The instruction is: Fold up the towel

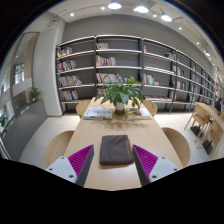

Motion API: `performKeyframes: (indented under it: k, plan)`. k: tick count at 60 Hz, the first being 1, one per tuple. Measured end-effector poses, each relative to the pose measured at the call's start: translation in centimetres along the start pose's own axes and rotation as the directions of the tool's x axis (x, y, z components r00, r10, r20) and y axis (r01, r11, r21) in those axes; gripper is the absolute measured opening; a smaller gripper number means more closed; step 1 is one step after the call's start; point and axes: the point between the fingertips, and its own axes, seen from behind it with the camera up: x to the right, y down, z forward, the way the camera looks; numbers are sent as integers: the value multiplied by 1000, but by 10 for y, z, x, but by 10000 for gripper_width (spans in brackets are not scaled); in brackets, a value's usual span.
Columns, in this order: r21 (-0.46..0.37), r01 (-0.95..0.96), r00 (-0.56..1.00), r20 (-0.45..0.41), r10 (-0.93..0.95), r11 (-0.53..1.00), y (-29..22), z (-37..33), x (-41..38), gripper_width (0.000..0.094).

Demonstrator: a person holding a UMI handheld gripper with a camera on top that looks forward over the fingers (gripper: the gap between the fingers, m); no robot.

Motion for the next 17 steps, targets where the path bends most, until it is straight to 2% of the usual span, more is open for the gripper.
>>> performKeyframes:
  k: [17]
  plan:
    - [32,4,1000,6,-4,999,-4,-31,-11,770]
